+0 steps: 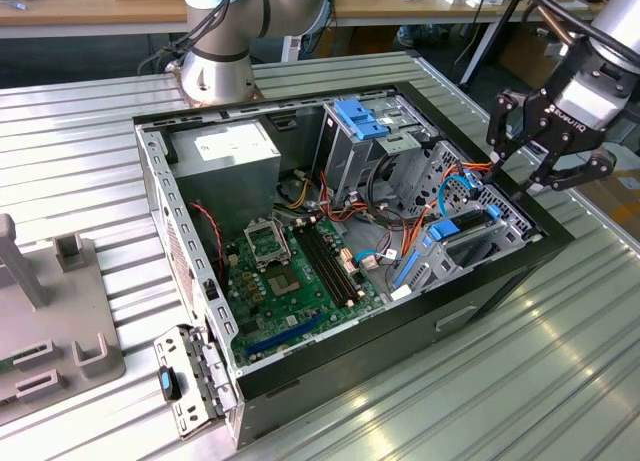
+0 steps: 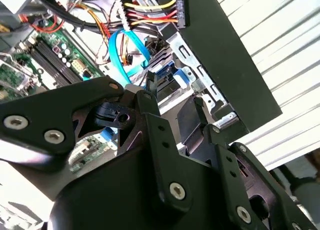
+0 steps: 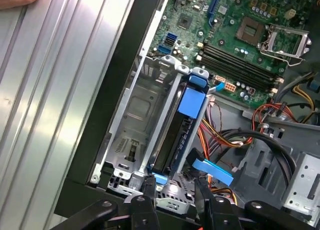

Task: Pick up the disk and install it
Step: 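Insert the first disk wire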

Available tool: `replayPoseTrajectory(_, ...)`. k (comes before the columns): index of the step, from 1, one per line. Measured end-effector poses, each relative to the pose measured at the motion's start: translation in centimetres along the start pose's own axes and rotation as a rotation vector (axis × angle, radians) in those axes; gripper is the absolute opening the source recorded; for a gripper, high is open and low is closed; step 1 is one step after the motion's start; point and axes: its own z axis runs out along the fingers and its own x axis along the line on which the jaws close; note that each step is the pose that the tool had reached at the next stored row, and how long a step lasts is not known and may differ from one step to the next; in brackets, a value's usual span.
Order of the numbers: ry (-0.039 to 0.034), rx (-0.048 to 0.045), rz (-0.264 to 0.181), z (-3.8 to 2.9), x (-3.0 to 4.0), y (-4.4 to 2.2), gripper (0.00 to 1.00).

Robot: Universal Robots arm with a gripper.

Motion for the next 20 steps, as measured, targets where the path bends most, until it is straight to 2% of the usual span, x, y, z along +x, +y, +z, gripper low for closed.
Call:
replayPoseTrajectory(2,-0.0013,-0.0021,-0.041,0.02,0.01,-0.01,0.44)
replayPoseTrajectory(4,-0.0036,-0.0059,-0.114,0.06,0.03,-0.06,0.44)
replayPoseTrajectory(5,-0.0048,-0.0080,-0.154,0.08,0.13,-0.31,0.44)
replayPoseTrajectory(9,-0.0064,-0.0107,-0.206,0.13,0.22,-0.53,0.44)
replayPoseTrajectory(11,-0.0083,-0.0137,-0.266,0.19,0.31,-0.71,0.44)
replayPoseTrajectory(16,-0.0089,-0.0147,-0.293,0.20,0.44,-1.11,0.44)
replayPoseTrajectory(20,-0.0012,-0.0019,-0.310,0.21,0.44,-1.10,0.44)
